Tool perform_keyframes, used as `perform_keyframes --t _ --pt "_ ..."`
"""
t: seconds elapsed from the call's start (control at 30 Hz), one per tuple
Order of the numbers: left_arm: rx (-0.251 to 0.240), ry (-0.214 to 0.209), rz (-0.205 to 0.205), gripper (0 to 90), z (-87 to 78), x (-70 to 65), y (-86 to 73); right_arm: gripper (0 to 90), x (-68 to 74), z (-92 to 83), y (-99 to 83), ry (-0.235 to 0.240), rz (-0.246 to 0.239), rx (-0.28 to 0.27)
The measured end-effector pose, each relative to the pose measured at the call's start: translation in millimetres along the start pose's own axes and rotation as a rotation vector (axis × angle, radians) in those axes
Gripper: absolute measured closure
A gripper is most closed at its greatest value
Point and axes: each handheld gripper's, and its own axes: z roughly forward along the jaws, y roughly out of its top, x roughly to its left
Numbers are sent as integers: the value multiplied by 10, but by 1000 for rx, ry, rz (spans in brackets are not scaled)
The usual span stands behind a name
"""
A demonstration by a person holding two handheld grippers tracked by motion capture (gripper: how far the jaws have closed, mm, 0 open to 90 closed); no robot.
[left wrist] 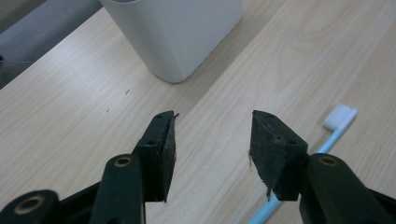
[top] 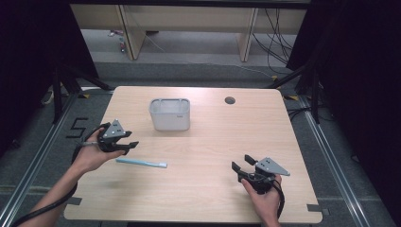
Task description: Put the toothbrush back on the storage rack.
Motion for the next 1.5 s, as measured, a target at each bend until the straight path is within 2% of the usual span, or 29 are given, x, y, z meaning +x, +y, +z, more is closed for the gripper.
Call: perform_keyframes --t 0.1,0.2,0.23,0.27,0.3,0.33,0.37,0.4,0.43,0.5,0.53,0.63,0.67,0.7,0.73,0.77,0.8,0.83,0.87,1.07,1.1,1.13,1.17,1.2,1.23,1.3,1.37,1.47,1.5 --pt "65 -29 51 513 9 53 34 369 -18 9 3 11 -14 -2" --pt "105 -62 72 516 33 77 75 367 -25 -16 7 -14 -15 9" --pt "112 -76 78 517 50 71 92 366 -38 -6 4 -12 -30 -8" --pt "143 -104 101 518 68 63 118 367 -36 -16 9 -15 -31 9" --pt "143 -104 101 519 68 63 118 367 -39 -9 7 -16 -38 1" --pt "170 -118 129 519 72 59 132 367 -18 -3 2 -6 -10 5" --pt "184 -129 139 519 85 39 141 367 -18 -3 2 -6 -10 5" --pt "218 -152 175 519 95 26 161 367 -12 -3 2 -6 -7 7" --pt "232 -164 187 519 102 8 167 367 -12 -3 2 -6 -7 7" --pt "301 -218 231 520 135 -34 197 365 -10 -3 2 -16 -4 8" --pt "301 -218 231 521 135 -34 197 365 -10 -3 2 -16 -4 8" --pt "373 -252 275 526 178 -78 212 363 -34 -12 8 -16 -30 2" --pt "384 -259 265 525 197 -109 205 363 -39 -8 6 -16 -37 -1" --pt "430 -278 296 524 226 -134 209 363 -35 -3 4 -3 -29 -3" --pt "430 -278 296 527 226 -134 209 363 -35 -3 4 -3 -29 -3" --pt "449 -286 319 527 245 -143 214 363 -36 -4 4 -15 -41 -3" --pt "464 -296 333 530 268 -159 210 363 -34 -2 2 1 -34 -5" --pt "477 -306 335 536 285 -172 208 362 -22 2 -3 -3 -21 -13" --pt "487 -323 347 544 319 -181 207 361 -32 2 -1 -4 -33 -16" --pt "526 -363 383 590 413 -159 218 359 -23 6 -3 -2 -23 -10" --pt "531 -366 389 602 424 -159 223 357 -28 5 -2 -14 -49 -22" --pt "541 -369 401 608 433 -159 229 357 -27 4 -4 -14 -47 -25" --pt "555 -372 433 613 455 -163 245 356 -32 -2 -2 -20 -51 -21" --pt "565 -376 447 618 467 -171 253 355 -36 -10 0 -24 -50 -13" --pt "575 -381 454 622 477 -177 260 353 -20 1 -5 1 -12 -9" --pt "594 -393 468 624 500 -190 279 352 -37 -6 -1 -3 -30 -7" --pt "609 -398 489 638 523 -203 305 351 -27 -7 -8 3 -5 -7" --pt "619 -416 507 650 553 -226 325 351 -41 -19 -4 -11 -29 -7" --pt "625 -423 520 655 563 -231 329 351 -31 -13 -5 -4 -9 -2"
